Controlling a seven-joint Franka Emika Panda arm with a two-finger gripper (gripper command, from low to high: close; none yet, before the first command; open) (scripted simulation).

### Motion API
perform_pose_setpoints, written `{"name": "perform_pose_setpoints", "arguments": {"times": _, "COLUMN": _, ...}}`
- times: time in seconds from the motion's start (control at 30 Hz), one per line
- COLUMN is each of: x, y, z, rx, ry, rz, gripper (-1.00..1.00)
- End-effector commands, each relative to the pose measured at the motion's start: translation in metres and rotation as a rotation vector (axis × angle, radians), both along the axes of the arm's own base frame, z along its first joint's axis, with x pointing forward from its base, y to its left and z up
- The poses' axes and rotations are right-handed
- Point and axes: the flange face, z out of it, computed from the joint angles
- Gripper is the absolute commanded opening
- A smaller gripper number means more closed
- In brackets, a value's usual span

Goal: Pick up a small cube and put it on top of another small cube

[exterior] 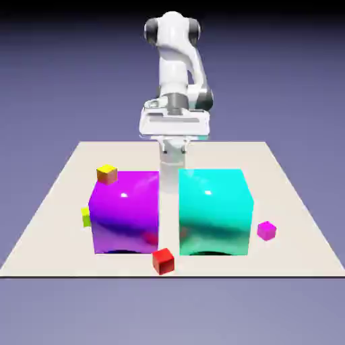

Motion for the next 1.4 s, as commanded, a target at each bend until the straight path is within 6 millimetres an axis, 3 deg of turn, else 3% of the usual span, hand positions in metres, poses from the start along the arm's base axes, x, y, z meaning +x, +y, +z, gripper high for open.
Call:
{"name": "perform_pose_setpoints", "arguments": {"times": 0.0, "x": 0.01, "y": 0.002, "z": -0.003, "rx": -0.013, "ry": 0.041, "rz": 0.011, "gripper": 0.0}}
{"name": "perform_pose_setpoints", "arguments": {"times": 0.33, "x": 0.104, "y": 0.019, "z": -0.054, "rx": -0.137, "ry": 0.453, "rz": 0.116, "gripper": 0.0}}
{"name": "perform_pose_setpoints", "arguments": {"times": 0.7, "x": 0.179, "y": 0.028, "z": -0.142, "rx": -0.263, "ry": 0.903, "rz": 0.208, "gripper": 0.0}}
{"name": "perform_pose_setpoints", "arguments": {"times": 1.0, "x": 0.212, "y": 0.027, "z": -0.228, "rx": -0.35, "ry": 1.269, "rz": 0.258, "gripper": 0.0}}
{"name": "perform_pose_setpoints", "arguments": {"times": 1.3, "x": 0.219, "y": 0.019, "z": -0.317, "rx": -0.412, "ry": 1.635, "rz": 0.276, "gripper": 0.0}}
{"name": "perform_pose_setpoints", "arguments": {"times": 1.37, "x": 0.219, "y": 0.019, "z": -0.318, "rx": -0.413, "ry": 1.637, "rz": 0.276, "gripper": 0.0}}
